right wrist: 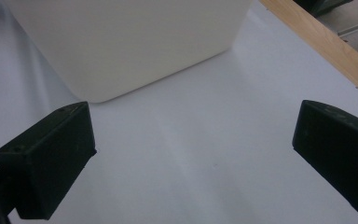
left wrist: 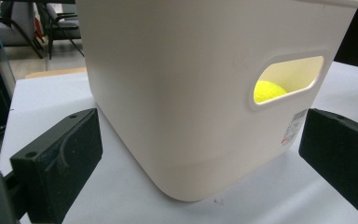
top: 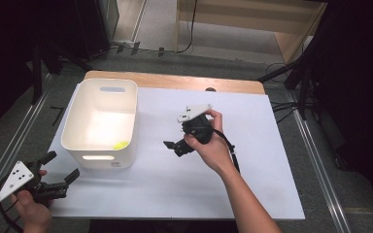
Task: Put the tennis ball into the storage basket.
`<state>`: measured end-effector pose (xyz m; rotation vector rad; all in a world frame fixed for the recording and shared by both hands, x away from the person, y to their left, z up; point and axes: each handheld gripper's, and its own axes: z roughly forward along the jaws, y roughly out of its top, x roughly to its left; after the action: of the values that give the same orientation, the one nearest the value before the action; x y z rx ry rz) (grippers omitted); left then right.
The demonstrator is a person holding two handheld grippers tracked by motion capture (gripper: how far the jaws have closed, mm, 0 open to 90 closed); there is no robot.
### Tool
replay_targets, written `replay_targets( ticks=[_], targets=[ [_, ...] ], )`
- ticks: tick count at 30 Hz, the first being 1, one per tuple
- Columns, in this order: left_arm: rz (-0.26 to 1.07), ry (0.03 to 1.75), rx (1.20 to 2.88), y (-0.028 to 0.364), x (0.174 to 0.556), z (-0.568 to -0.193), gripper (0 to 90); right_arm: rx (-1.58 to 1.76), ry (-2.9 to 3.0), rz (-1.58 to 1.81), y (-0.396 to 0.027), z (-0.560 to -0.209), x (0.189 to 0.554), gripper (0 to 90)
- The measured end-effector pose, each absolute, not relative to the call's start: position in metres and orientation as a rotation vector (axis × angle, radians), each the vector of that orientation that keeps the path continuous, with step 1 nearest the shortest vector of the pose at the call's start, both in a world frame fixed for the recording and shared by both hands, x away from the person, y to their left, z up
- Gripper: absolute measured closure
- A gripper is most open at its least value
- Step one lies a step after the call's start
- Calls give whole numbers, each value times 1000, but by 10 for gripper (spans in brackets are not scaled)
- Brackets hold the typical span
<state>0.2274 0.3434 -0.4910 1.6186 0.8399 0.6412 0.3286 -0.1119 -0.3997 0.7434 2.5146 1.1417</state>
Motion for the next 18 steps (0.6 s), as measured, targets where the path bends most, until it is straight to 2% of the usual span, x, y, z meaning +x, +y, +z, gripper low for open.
replay_targets(
  ticks=[18],
  targets=[
    [642,841,1618,343,227,-491,0,859,2431,1182,-161,-422,316,0]
  ],
)
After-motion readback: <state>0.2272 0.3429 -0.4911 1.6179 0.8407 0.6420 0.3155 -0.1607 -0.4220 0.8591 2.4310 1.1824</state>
